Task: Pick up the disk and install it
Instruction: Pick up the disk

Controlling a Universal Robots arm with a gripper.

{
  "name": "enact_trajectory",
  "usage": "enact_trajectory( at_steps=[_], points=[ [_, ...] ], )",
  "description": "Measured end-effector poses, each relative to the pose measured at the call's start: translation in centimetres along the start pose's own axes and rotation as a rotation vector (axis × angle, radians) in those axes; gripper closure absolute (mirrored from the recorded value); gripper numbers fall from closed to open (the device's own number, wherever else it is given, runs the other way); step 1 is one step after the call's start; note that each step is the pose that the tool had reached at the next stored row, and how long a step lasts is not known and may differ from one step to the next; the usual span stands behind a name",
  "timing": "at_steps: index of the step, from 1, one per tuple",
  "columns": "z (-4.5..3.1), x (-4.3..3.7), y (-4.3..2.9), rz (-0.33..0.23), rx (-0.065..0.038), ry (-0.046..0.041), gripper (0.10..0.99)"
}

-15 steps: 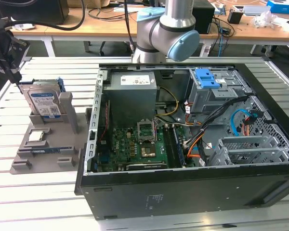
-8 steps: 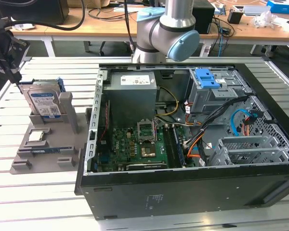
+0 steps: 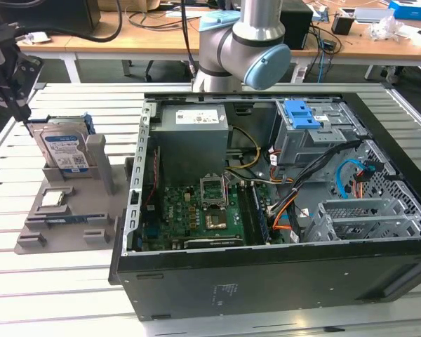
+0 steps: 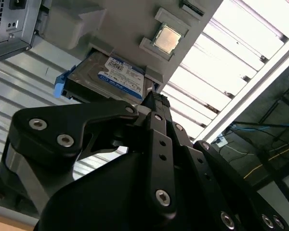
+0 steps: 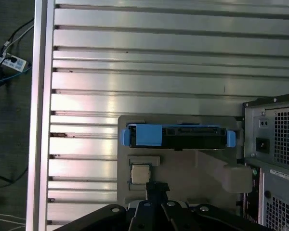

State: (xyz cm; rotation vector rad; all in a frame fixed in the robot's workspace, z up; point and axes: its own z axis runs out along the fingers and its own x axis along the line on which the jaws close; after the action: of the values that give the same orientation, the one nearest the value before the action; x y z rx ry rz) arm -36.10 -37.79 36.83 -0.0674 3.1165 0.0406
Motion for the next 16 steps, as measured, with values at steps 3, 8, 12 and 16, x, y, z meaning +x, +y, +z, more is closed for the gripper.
enact_trajectory(
  at_steps=[3,8,12,16],
  points=[
    [0.0,0.0,0.0,-0.097,-0.002,0.0024,0.98],
    [0.0,0.0,0.0,-0.201,-0.005,0.005,0.98],
    [0.0,0.0,0.0,-0.266,-0.007,0.0067,0.98],
    [0.0,0.0,0.0,-0.322,-0.008,0.0081,0.98]
  ],
)
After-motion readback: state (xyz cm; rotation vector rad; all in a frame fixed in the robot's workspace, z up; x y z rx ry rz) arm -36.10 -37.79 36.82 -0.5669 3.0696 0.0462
